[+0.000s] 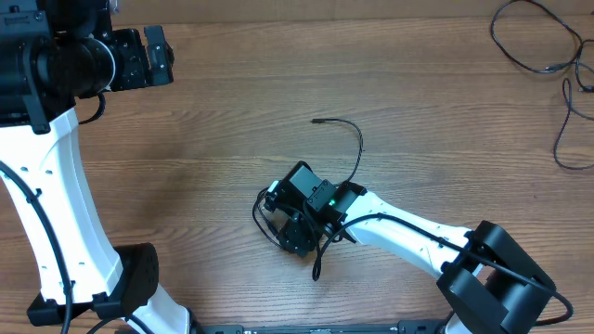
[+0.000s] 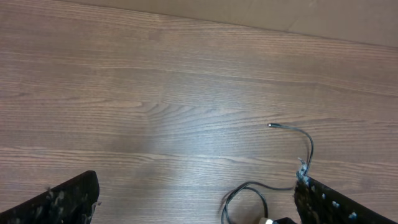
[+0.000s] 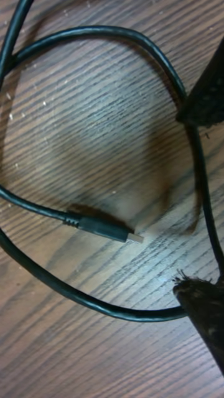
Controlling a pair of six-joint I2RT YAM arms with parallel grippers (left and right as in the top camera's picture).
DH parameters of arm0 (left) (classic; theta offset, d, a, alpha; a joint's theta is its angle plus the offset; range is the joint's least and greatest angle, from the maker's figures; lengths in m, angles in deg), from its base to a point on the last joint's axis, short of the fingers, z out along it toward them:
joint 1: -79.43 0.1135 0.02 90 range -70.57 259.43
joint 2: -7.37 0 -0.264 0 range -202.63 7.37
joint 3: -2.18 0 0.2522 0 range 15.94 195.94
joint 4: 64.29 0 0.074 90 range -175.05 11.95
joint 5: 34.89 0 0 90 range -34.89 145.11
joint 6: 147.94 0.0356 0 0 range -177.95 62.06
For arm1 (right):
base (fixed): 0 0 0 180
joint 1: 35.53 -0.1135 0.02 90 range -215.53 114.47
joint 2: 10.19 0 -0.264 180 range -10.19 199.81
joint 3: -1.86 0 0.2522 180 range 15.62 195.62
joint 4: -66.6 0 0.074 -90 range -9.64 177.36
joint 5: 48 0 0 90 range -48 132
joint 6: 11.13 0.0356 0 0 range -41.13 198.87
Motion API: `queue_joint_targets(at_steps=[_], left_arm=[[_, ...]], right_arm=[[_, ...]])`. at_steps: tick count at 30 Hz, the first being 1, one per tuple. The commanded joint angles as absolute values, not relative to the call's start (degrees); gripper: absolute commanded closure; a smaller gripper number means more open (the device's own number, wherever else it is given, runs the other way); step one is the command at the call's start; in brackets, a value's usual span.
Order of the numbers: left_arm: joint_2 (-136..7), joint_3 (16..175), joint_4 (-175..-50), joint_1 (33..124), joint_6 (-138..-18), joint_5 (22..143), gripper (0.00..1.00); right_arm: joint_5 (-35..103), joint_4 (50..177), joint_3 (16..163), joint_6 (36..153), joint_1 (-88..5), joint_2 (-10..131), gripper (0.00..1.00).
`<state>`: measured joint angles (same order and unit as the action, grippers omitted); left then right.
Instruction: Untangle cables
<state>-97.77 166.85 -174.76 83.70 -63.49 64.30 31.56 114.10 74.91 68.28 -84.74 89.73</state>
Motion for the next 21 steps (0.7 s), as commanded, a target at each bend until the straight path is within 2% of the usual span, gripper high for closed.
queue_joint_targets(at_steps=[1, 4, 13, 19, 20, 21], left_arm=[[-97.7, 167.1, -174.8, 83.9, -62.2, 63.5, 0.0], [-97.7, 167.1, -174.8, 83.9, -62.2, 63.5, 0.0], [-97.7, 167.1, -174.8, 83.9, -62.2, 63.5, 0.0], [-97.7, 167.1, -174.8, 83.9, -62.2, 63.5, 0.0], [-97.7, 167.1, -174.8, 83.9, -62.2, 63.5, 0.0], [-97.7, 167.1, -174.8, 83.9, -62.2, 63.5, 0.0]], right_arm=[[30.2, 116.4, 76.9, 67.8, -85.1, 89.4, 0.21], [29.3, 121.7, 81.6, 64.8, -85.4, 88.0, 0.22], [29.3, 124.9, 81.6, 64.9, -91.8, 87.8, 0.26], [31.1, 118.9, 77.4, 60.8, -94.7, 88.0, 0.21], [31.6, 118.0, 76.7, 60.3, -94.7, 88.0, 0.37], [32.0, 117.5, 76.4, 60.3, -94.7, 88.0, 0.69]])
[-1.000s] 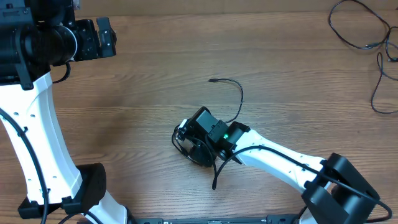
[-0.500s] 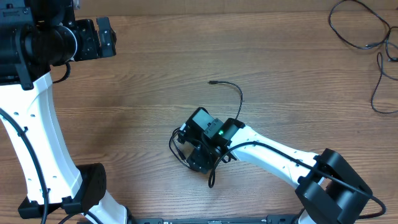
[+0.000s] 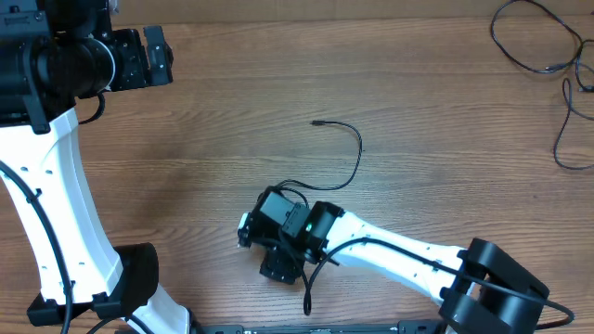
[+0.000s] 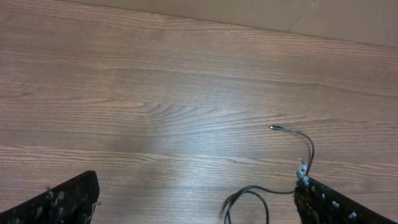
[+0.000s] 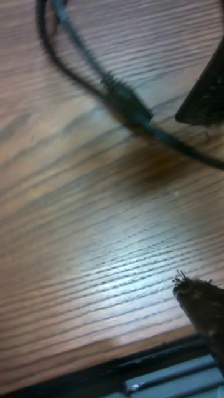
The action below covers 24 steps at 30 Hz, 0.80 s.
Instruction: Untangle cables
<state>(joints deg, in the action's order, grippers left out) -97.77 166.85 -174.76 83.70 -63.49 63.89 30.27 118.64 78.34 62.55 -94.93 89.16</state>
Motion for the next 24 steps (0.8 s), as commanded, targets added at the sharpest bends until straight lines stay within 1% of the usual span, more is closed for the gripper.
queue_joint_targets(at_steps=[1, 4, 5, 6, 11, 14, 18, 20, 24], left_arm=[[-97.7, 167.1, -174.8, 83.9, -62.2, 63.5, 0.0], [-97.7, 167.1, -174.8, 83.9, -62.2, 63.5, 0.0], [-97.7, 167.1, -174.8, 83.9, -62.2, 63.5, 0.0], [-97.7, 167.1, -174.8, 83.9, -62.2, 63.5, 0.0], [-97.7, 167.1, -174.8, 83.9, -62.2, 63.5, 0.0], [-97.7, 167.1, -174.8, 83.9, -61.4, 63.5, 0.0], [-97.7, 167.1, -174.8, 83.9, -60.2, 61.2, 0.0], [-97.7, 167.1, -174.8, 83.9, -60.0, 61.1, 0.0], [-97.8, 167.1, -174.8, 83.9, -60.0, 61.2, 0.0]], right_arm=[[32.6, 117.0, 76.1, 60.4, -94.7, 88.0, 0.8], [33.4, 116.3, 75.7, 60.3, -94.6, 88.0, 0.9], [33.4, 116.4, 75.7, 60.3, -94.6, 88.1, 0.96], [33.5, 116.3, 75.7, 60.3, -94.6, 88.2, 0.96], [34.5, 114.8, 75.7, 60.4, -94.6, 88.3, 0.96], [34.5, 116.5, 79.2, 60.8, -94.6, 86.9, 0.96], [37.9, 121.3, 91.7, 63.0, -93.2, 80.7, 0.96], [39.0, 122.3, 99.7, 63.0, -91.3, 77.0, 0.96], [39.0, 125.5, 111.0, 64.4, -87.6, 73.4, 0.96]])
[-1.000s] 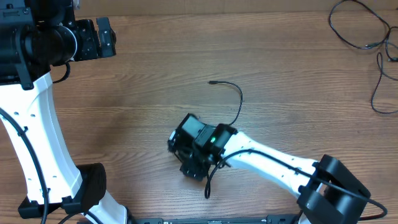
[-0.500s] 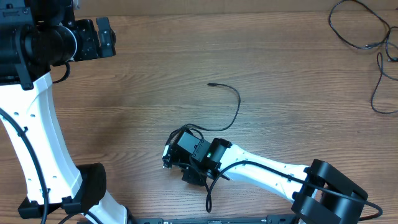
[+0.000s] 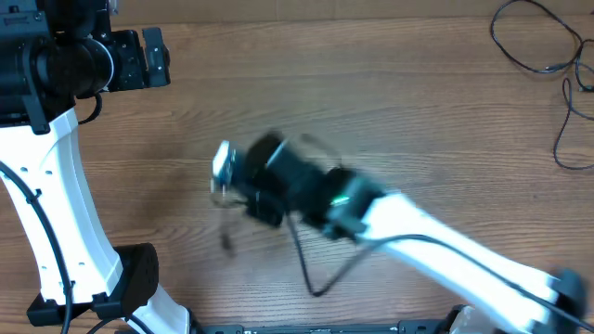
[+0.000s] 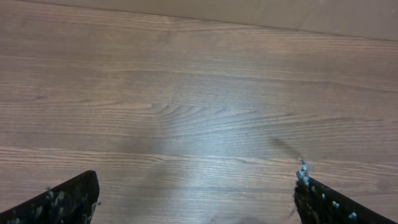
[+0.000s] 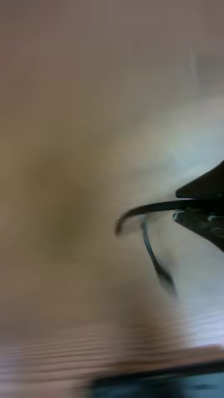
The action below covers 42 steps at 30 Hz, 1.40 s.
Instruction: Untangle cables
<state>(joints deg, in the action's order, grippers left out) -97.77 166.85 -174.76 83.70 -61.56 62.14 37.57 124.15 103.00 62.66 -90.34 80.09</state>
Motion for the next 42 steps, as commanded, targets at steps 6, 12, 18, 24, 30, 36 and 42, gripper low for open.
queue_joint_targets(at_steps=[6, 12, 18, 24, 30, 36, 42], left_arm=[[-98.4, 167.1, -174.5, 83.9, -53.6, 74.1, 0.0], [-102.1, 167.1, -174.3, 83.9, -41.6, 106.1, 0.0], [-106.1, 167.1, -174.3, 83.4, -41.6, 119.5, 0.0], [-110.0, 167.1, -174.2, 77.8, -41.6, 121.2, 0.53], [-114.1, 167.1, -170.2, 69.3, -43.2, 118.8, 0.27], [-112.9, 168.4, -167.4, 72.5, -47.7, 115.9, 0.18], [-111.6, 168.7, -168.1, 74.0, -51.4, 103.4, 0.14]], right_arm=[[39.6, 134.2, 124.2, 66.3, -80.1, 71.8, 0.96], [39.6, 137.3, 129.7, 66.7, -71.1, 71.8, 0.96], [39.3, 137.1, 129.8, 66.7, -62.3, 72.0, 0.96], [39.3, 135.6, 129.8, 66.7, -57.1, 72.1, 0.96], [37.9, 139.6, 129.3, 66.7, -56.8, 72.6, 0.96], [38.1, 146.1, 122.9, 71.1, -56.1, 79.5, 0.0], [40.0, 143.2, 114.9, 74.9, -55.9, 88.3, 0.0]])
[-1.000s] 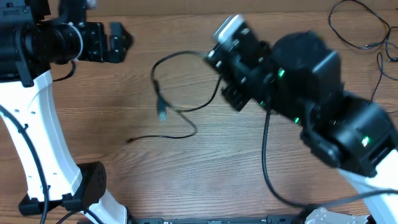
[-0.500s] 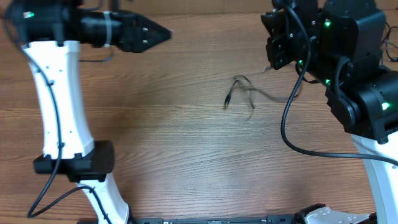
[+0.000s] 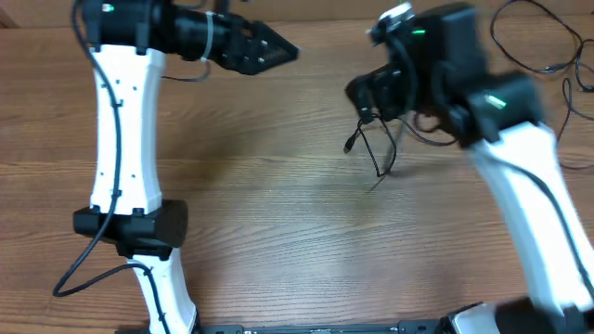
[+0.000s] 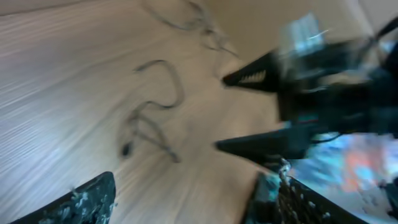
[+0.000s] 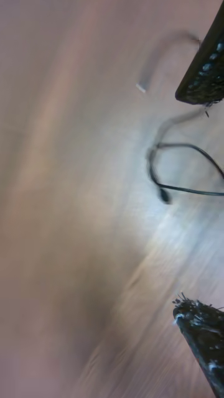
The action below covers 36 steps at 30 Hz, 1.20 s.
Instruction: Untangle cables
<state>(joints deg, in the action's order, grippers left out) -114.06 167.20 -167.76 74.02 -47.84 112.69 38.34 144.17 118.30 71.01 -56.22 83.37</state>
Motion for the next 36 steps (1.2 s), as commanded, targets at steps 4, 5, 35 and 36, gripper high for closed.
queue_joint_targets(at_steps=[4, 5, 35, 36], left_arm=[[-113.0, 167.1, -167.6, 68.8, -52.9, 101.0, 0.11], [-113.6, 166.9, -167.0, 67.2, -53.5, 101.0, 0.11], [-144.2, 166.8, -151.5, 41.5, -80.3, 98.6, 0.37], [-144.2, 166.8, -150.4, 40.4, -80.3, 98.0, 0.47]], right_arm=[[49.0, 140.1, 116.7, 83.3, -54.4, 90.0, 0.0], [49.0, 140.0, 118.1, 83.9, -53.6, 89.7, 0.0], [32.5, 153.4, 135.9, 83.1, -21.6, 84.0, 0.0], [32.5, 153.9, 135.9, 83.1, -21.6, 84.0, 0.0]])
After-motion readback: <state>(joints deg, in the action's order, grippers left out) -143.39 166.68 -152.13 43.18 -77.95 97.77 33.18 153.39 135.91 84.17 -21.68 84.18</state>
